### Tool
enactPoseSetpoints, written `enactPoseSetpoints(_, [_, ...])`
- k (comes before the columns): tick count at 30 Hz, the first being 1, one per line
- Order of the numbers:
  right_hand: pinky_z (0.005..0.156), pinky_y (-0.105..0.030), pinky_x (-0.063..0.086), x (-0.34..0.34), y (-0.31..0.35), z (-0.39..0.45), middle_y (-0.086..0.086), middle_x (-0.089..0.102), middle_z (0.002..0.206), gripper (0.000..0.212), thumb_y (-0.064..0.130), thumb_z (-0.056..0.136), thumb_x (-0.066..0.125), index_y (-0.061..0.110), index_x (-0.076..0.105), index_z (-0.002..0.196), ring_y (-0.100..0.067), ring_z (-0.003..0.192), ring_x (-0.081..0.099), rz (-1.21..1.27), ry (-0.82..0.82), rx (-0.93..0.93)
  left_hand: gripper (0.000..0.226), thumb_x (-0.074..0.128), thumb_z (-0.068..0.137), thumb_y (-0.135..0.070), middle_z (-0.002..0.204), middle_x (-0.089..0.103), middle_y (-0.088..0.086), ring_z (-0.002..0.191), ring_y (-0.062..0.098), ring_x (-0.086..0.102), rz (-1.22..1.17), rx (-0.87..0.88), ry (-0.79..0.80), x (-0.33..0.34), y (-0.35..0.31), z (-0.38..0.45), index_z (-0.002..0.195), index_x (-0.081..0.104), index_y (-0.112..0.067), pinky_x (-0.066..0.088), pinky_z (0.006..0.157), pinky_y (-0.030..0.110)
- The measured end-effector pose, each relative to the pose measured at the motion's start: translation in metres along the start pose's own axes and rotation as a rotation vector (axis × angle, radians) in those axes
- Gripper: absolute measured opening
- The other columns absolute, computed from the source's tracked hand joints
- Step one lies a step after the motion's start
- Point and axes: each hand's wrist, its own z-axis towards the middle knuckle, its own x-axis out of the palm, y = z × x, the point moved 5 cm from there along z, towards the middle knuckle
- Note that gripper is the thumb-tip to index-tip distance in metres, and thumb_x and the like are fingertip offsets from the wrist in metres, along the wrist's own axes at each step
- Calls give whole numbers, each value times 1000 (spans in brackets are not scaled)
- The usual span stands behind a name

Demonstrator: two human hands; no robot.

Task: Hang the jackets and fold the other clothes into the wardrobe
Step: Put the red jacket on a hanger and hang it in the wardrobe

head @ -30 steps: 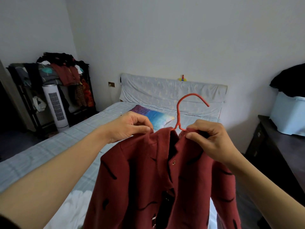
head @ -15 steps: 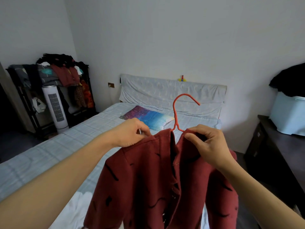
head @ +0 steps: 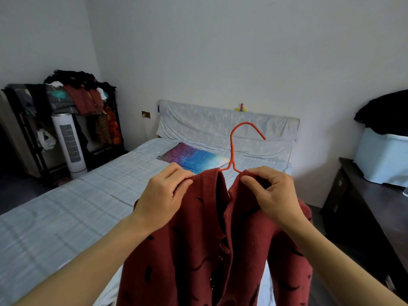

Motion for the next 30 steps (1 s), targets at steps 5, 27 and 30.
enactPoseSetpoints(5, [79, -15, 49, 9, 21, -1, 14, 72, 88, 9, 11, 83, 78, 16, 76, 90, -1, 85, 67, -80, 75, -102, 8, 68, 86, -7, 87, 65, -9, 81, 0, 61, -62, 5, -96, -30, 5, -7, 91, 74, -7, 46, 80, 12])
enactPoseSetpoints(27, [77, -19, 46, 9, 25, -14, 9, 70, 85, 11, 26, 88, 66, 17, 72, 89, -5, 80, 63, 140, 255, -321, 7, 65, 89, -15, 83, 60, -11, 80, 1, 59, 368, -322, -124, -77, -97, -62, 90, 71, -11, 44, 76, 16])
enactPoseSetpoints(30, [75, -27, 48, 14, 44, -25, 7, 69, 81, 10, 26, 88, 66, 17, 70, 87, -8, 77, 62, 246, 363, -348, 6, 65, 89, -14, 83, 59, -11, 80, 0, 57, 469, -407, -134, -91, -138, -75, 89, 70, -11, 41, 77, 14])
